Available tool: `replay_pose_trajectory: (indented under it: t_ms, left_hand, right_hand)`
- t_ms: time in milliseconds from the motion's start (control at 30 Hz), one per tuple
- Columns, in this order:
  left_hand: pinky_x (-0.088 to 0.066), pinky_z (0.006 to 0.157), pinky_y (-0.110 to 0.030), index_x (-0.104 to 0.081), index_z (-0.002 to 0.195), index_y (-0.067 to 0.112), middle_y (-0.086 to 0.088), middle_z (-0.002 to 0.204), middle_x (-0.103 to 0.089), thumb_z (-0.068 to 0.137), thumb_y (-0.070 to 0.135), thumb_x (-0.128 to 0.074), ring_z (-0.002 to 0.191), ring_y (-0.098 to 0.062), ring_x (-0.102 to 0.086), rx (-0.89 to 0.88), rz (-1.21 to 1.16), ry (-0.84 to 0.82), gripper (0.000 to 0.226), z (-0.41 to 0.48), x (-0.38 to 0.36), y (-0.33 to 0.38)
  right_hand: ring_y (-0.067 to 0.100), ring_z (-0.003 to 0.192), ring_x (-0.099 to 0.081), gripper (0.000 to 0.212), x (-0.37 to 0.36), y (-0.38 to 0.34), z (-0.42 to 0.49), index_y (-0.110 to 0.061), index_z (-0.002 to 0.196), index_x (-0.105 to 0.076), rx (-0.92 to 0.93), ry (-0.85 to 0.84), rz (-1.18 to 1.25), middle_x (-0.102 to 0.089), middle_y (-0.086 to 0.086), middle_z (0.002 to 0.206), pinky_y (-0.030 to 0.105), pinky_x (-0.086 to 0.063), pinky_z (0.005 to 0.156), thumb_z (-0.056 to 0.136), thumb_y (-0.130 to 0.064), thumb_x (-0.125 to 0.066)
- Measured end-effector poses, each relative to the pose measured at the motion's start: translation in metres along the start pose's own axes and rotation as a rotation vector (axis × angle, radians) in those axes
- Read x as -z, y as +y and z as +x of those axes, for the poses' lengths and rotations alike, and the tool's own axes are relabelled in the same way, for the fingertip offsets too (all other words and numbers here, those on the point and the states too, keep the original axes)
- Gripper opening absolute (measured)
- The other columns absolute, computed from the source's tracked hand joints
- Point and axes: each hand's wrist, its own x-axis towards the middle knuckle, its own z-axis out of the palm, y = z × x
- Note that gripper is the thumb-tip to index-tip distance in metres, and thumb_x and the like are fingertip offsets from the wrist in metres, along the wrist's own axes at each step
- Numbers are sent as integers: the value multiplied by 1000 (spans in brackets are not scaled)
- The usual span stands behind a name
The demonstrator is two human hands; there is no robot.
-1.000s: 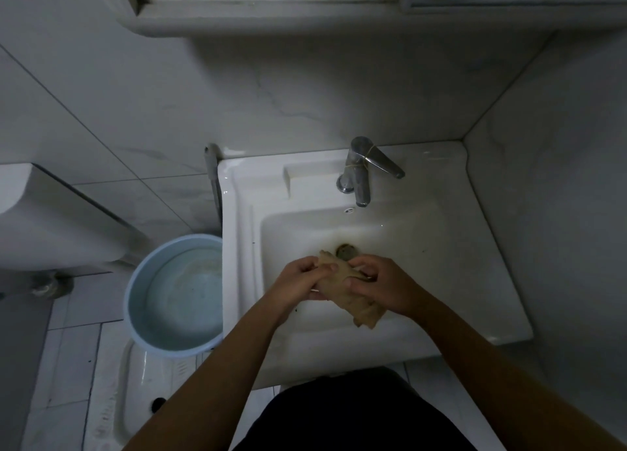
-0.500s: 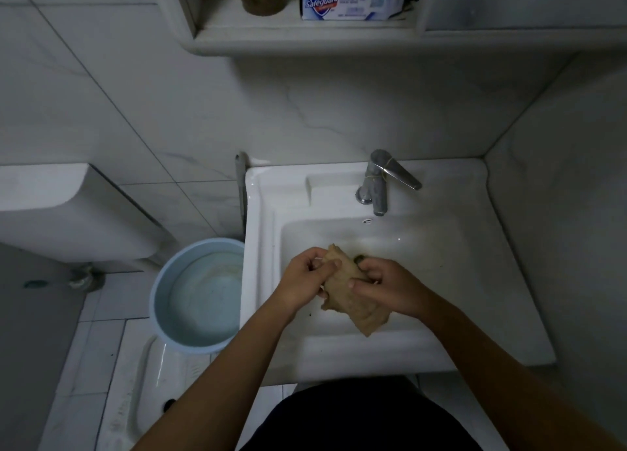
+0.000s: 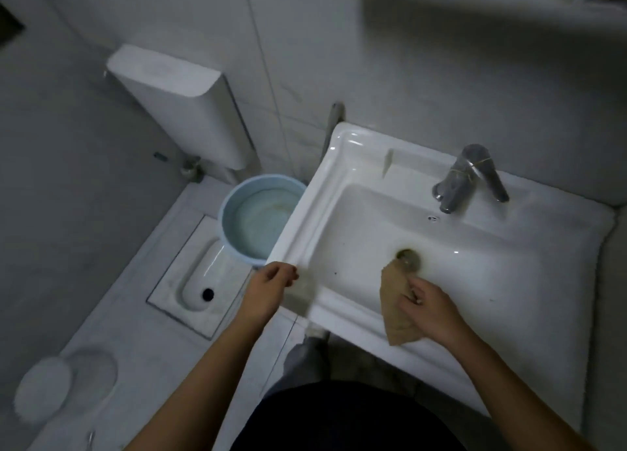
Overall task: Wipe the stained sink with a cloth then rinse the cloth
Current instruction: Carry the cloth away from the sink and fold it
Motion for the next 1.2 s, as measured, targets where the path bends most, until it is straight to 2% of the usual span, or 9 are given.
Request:
replay_pose_trajectory:
  t_ms: [167, 267, 400, 567, 667, 800, 967, 1133, 1200]
  left_hand:
    - [-54, 86, -37, -69, 106, 14, -3, 104, -74, 103, 29, -52, 98, -20, -69, 213, -111, 289, 23, -85, 48, -101]
    - [-53, 85, -39, -69, 104, 12, -5, 102, -74, 102, 28, -54, 96, -24, -70, 334, -173, 438, 22, -143, 66, -164]
    - [-53, 80, -39, -69, 103, 12, -6, 101, -74, 101, 26, -54, 95, -26, -70, 490, -343, 617, 20, -225, 75, -240]
    - [-53, 72, -37, -69, 99, 9, -11, 99, -75, 101, 23, -54, 88, -30, -72, 623, -530, 782, 21, -316, 69, -328]
    - [-52, 73, -37, -69, 98, 8, -15, 102, -73, 101, 22, -54, 90, -31, -70, 702, -624, 790, 20, -353, 66, -379]
    - [-50, 71, -35, -68, 101, 7, -16, 105, -71, 102, 22, -55, 88, -30, -67, 779, -704, 687, 20, -380, 81, -429]
    - [-47, 65, -31, -68, 98, 2, -20, 96, -73, 101, 19, -54, 72, -27, -64, 715, -674, 651, 23, -371, 124, -450]
    - [-49, 69, -34, -69, 98, 7, -14, 96, -76, 100, 22, -53, 75, -23, -67, 559, -623, 615, 22, -332, 178, -432]
    - [-49, 68, -33, -69, 99, 7, -11, 94, -75, 101, 23, -54, 74, -21, -67, 515, -614, 618, 23, -319, 200, -426]
  right_hand:
    - [20, 75, -62, 14, -38, -46, -1, -20, 82, -55, 184, -136, 27, -62, 0, 77, 32, -46, 63, 89, -21, -67]
    - [18, 73, -63, 12, -73, -92, -16, -24, 87, -58, 327, -254, 51, -65, 1, 80, 34, -51, 63, 87, -22, -70]
    - [20, 73, -64, 10, -127, -140, -57, -16, 92, -61, 515, -431, -22, -66, 11, 81, 40, -55, 68, 88, -22, -68]
    - [0, 60, -60, 10, -197, -154, -110, -19, 96, -64, 692, -605, -209, -64, -10, 72, 24, -50, 60, 88, -22, -70]
    - [1, 64, -63, 8, -230, -141, -129, -29, 93, -64, 731, -626, -338, -67, -11, 77, 25, -52, 58, 87, -30, -69]
    - [8, 68, -65, 7, -260, -111, -147, -29, 91, -65, 651, -595, -445, -68, -8, 80, 38, -56, 64, 87, -28, -70]
    - [13, 67, -65, 9, -277, -84, -163, -28, 88, -61, 543, -498, -505, -67, -6, 79, 38, -54, 62, 87, -31, -70]
    - [11, 71, -63, 16, -295, -90, -163, -25, 94, -60, 474, -448, -538, -66, -4, 84, 27, -44, 58, 88, -36, -70]
    - [11, 70, -61, 14, -308, -103, -155, -28, 88, -58, 466, -461, -561, -63, -5, 80, 26, -41, 56, 88, -33, -71]
